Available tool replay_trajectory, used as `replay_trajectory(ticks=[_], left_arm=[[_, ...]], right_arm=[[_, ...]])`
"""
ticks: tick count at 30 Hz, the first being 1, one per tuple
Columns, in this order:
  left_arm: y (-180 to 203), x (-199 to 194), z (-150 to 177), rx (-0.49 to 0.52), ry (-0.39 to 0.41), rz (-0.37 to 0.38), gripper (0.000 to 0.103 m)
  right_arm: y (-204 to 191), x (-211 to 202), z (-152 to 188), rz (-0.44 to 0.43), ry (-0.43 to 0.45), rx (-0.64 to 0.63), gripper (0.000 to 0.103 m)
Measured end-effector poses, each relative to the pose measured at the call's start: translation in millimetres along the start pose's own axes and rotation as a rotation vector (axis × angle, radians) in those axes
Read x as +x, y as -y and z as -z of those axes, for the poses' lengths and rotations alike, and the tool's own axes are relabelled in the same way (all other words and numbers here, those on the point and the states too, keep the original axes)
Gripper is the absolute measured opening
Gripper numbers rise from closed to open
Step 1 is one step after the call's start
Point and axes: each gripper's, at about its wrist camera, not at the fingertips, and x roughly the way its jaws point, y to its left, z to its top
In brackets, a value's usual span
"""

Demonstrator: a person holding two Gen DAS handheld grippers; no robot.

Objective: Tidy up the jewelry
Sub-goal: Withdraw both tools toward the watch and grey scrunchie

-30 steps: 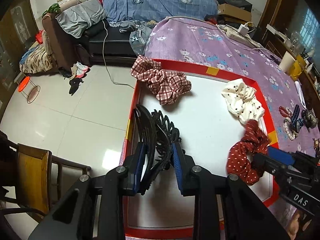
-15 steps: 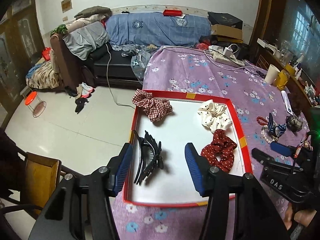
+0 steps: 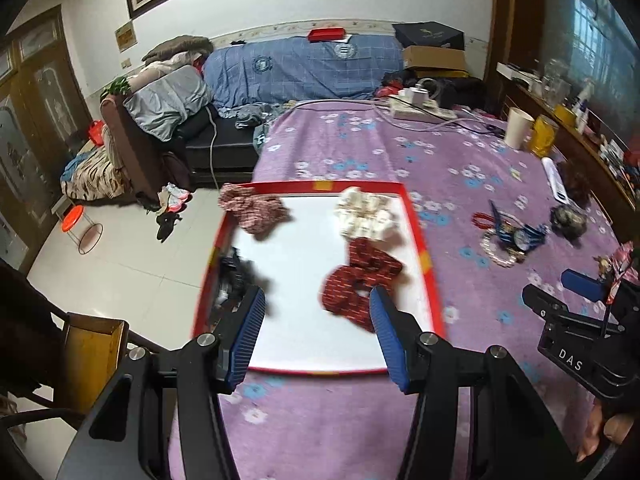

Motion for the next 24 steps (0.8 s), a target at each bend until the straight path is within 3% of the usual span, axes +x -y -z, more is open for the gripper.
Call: replay_trajectory(ticks=[15,24], left_arm=[[124,-24,25,0.054,-0.009,0.015,0.061],[165,-20,32,0.07,-0.063,-0.02,0.061]], right_arm=[[118,-27,47,0.049,0.005,0.04,0.064],[204,-27,74,0.064,-0.03,0.162,0.065]])
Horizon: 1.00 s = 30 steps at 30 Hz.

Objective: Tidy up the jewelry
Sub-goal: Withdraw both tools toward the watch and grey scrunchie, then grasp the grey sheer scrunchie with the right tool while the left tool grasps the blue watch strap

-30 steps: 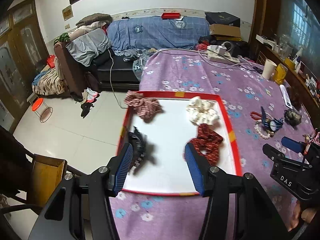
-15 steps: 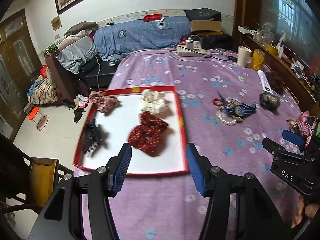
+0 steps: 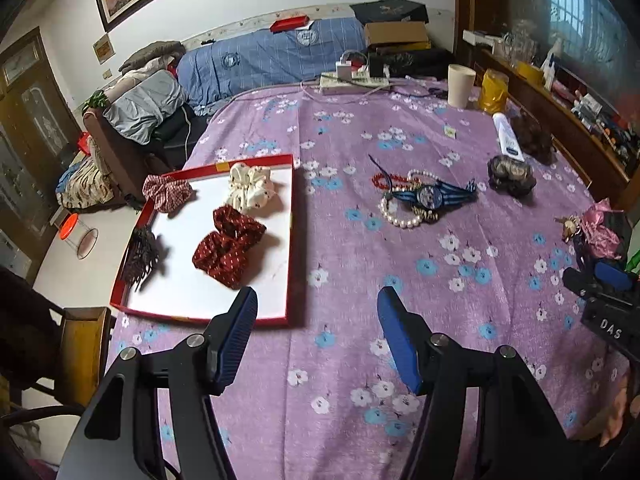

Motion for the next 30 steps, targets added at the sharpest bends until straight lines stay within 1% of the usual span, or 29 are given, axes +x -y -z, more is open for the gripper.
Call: replay_trajectory(ticks=[4,6,8,11,14,17,20,23,25,28,30], left_arm=[[7,7,1,0.016,-0.041,-0.031,0.062],[8,13,0,0.025,-0.061,-0.034,0.062],[7,21,-4,0.022,-0.079,-0.025,0.062],[2,40,-14,0.01,-0.079,-0.008,0.063],[-1,67,-26,-0.009,-0.083,0.022,0.062],[-3,97,-43,-0.052,-0.103,0.078,0.062],[0,126,-61,-0.086,-0.127,0.156,0.062],[11,152,-75,-0.065,-0.135,0.208,0.062],[21,166,-81,-0.042,-0.141,0.248,0.062],[30,180,-88,-0.02,-0.147,0.306,0.062],[32,185,-92,-0.024,-0.145,0.34,0.062]], right_arm=[[15,10,5,-0.028,-0.019,0.023,0.065],[18,16,5,-0.05,-0.028,0.035,0.065],[22,24,1,-0.08,-0.038,0.056,0.065],[27,36,-6,-0.117,-0.05,0.085,0.065],[36,48,-17,-0.12,-0.053,0.103,0.065],[48,55,-29,-0.114,-0.05,0.126,0.065],[60,64,-46,-0.142,-0.042,0.156,0.065],[70,77,-62,-0.152,-0.031,0.191,0.065],[76,86,-73,-0.175,-0.029,0.219,0.065],[80,99,-84,-0.208,-0.03,0.251,0.065],[83,108,-91,-0.231,-0.034,0.276,0.065]])
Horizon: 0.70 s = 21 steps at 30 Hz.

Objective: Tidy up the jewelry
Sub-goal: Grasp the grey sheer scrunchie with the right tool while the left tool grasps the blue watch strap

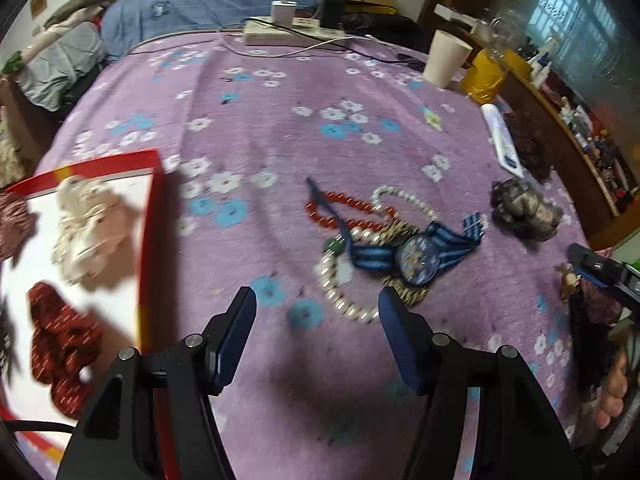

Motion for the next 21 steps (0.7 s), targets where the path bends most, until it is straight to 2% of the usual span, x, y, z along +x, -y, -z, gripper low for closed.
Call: replay_trajectory(ticks=[5,11,12,13,14,15,16,19,21], left_arm=[[0,9,-20,-0.011,0.003,0.095,0.062],[7,23,-35,-0.013,-0.008,0.122,0.062],[8,25,-35,-0.012,-0.013,0.128,0.051],[11,27,-35,-0.01,-0.027,0.134,0.023],[13,30,-35,-0.006,-0.045,0.135,0.012],[14,33,-35,-0.006,-0.058,0.134,0.006],[14,32,-33,-0.014,-0.058,0.14,0.002],[13,26,-25,-0.052,-0.07,0.175,0.001],[12,17,-20,-0.064,-0.068,0.194,0.001]], right_arm=[[3,16,-14,-0.056,-0.005,0.078,0.072],[-4,34,-27,-0.021,0.003,0.084,0.074],[-4,37,-30,-0.01,0.002,0.079,0.074],[-5,41,-33,0.002,0.002,0.072,0.074],[-5,43,-35,0.007,0.002,0.069,0.072],[-5,46,-38,0.011,0.002,0.068,0.059],[-5,49,-39,0.013,-0.002,0.068,0.039],[-6,55,-41,0.008,-0.024,0.064,0.022],[-9,54,-38,0.009,-0.024,0.046,0.02]])
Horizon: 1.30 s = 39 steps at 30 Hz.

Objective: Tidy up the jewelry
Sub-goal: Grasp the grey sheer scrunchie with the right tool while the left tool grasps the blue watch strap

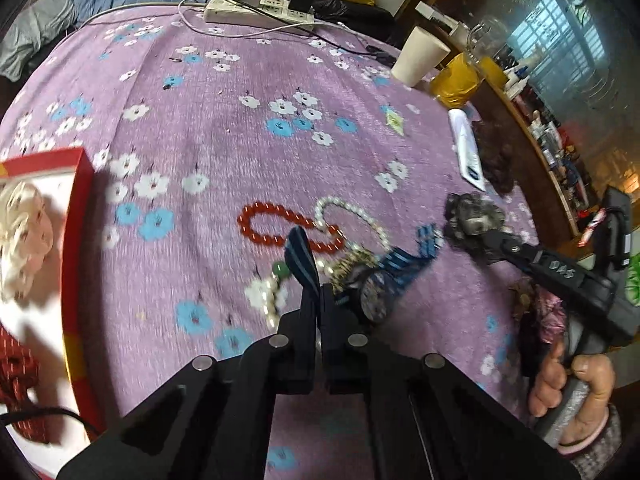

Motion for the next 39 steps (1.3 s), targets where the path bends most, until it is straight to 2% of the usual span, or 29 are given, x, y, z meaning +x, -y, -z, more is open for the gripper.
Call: replay_trajectory(ticks=[4,9,13,17,18,20,22,24,26,28,30,34,39], left_arm=[[7,-30,21,-0.008,0.024,0.037,0.001],[11,-58,64,-0.003,0.03,0.03,0.001],[4,-66,101,0.004,0.019,-0.036,0.001],[-12,-71,125,-0.013,0.003,-0.097,0.002],[-16,-73,129,-0.019,0.004,-0.106,0.003],[-21,-83,138,-0.017,0.009,-0.119,0.015],[-24,-97,144,-0.015,0.034,-0.13,0.04],[-26,-115,149,-0.012,0.073,-0.139,0.044],[-26,-132,153,-0.004,0.101,-0.146,0.045],[-23,-141,153,0.008,0.122,-0.16,0.052],[-15,-141,148,0.038,0.133,-0.16,0.056],[12,-116,131,0.117,0.118,-0.142,0.059],[37,-62,117,0.213,0.036,-0.138,0.059]], right_arm=[[-4,-11,15,-0.005,-0.004,-0.034,0.018],[2,-39,49,-0.035,-0.009,-0.057,0.018],[14,-58,82,-0.067,-0.037,-0.048,0.018],[26,-66,112,-0.091,-0.075,-0.036,0.018],[27,-66,117,-0.094,-0.083,-0.039,0.022],[30,-66,125,-0.092,-0.097,-0.041,0.03],[35,-70,130,-0.086,-0.091,-0.032,0.054],[38,-76,133,-0.077,-0.069,-0.031,0.066],[41,-85,134,-0.067,-0.042,-0.037,0.069],[44,-91,132,-0.063,-0.028,-0.035,0.073],[47,-95,129,-0.072,-0.01,-0.026,0.076],[42,-92,121,-0.073,-0.006,-0.027,0.079],[27,-76,119,-0.066,-0.043,-0.08,0.079]])
